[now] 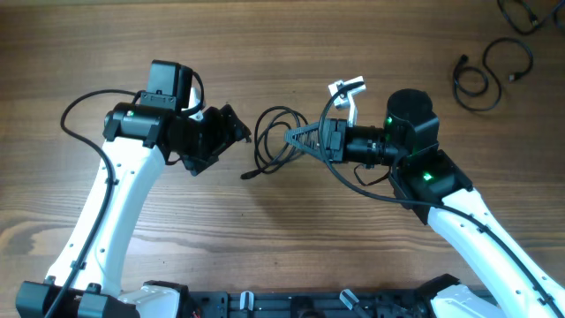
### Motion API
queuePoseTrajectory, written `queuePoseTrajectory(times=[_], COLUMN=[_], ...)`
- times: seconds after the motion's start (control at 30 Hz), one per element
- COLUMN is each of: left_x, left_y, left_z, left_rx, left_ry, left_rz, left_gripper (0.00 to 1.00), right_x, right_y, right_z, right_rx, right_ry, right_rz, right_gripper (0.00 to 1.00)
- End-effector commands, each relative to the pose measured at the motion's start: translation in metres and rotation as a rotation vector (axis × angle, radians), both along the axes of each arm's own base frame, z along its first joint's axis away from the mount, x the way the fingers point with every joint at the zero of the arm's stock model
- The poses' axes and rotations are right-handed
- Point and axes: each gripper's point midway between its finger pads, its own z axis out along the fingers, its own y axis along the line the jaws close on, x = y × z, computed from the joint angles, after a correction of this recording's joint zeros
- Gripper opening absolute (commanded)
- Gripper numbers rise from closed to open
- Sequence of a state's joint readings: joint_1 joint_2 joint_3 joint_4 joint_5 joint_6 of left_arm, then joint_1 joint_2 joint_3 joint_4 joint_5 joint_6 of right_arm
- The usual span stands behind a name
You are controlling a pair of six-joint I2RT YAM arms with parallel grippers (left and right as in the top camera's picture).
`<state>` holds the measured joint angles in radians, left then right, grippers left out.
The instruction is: Untangle cables
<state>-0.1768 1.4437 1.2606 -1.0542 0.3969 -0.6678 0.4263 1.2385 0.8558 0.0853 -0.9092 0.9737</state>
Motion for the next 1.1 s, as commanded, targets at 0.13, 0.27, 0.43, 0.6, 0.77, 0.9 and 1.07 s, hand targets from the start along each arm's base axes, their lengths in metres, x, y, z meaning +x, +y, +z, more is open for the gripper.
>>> queuePoseTrajectory(times=[0.13, 0.27, 0.43, 0.6, 0.77, 0.9, 1.07], left_x=[-0.008, -0.011, -0.011, 0.004, 0.019, 0.016, 0.015], left_y=[-0.029, -0.041, -0.047, -0.041, -0.003, 0.037, 0.076], left_z=[0.015, 0.024, 0.024, 0.011, -0.002, -0.012, -0.012], left_rx=[-0.124, -0.179, -0.154, 0.017, 0.196, 0.369, 0.487], left_ry=[-0.12, -0.199, -0.267, -0.257, -0.19, -0.103, -0.063], left_rz=[-0.298, -0.426, -0.527, -0.433, -0.179, 0.048, 0.282], left_gripper=[0.98, 1.0, 1.0, 0.61, 0.46, 0.47, 0.48], right_x=[0.007, 0.001, -0.013, -0.021, -0.014, -0.008, -0.006], right_y=[-0.015, -0.013, -0.007, -0.005, -0.006, -0.007, -0.009], right_z=[0.002, 0.005, 0.029, 0.046, 0.06, 0.056, 0.051], right_rx=[0.004, 0.034, 0.118, 0.164, 0.188, 0.159, 0.149], right_ry=[0.092, 0.18, 0.188, 0.177, 0.029, -0.065, -0.035], right_rz=[-0.048, -0.029, 0.079, 0.139, 0.119, 0.09, 0.079], right_gripper=[0.04, 0.04, 0.04, 0.04, 0.04, 0.04, 0.04])
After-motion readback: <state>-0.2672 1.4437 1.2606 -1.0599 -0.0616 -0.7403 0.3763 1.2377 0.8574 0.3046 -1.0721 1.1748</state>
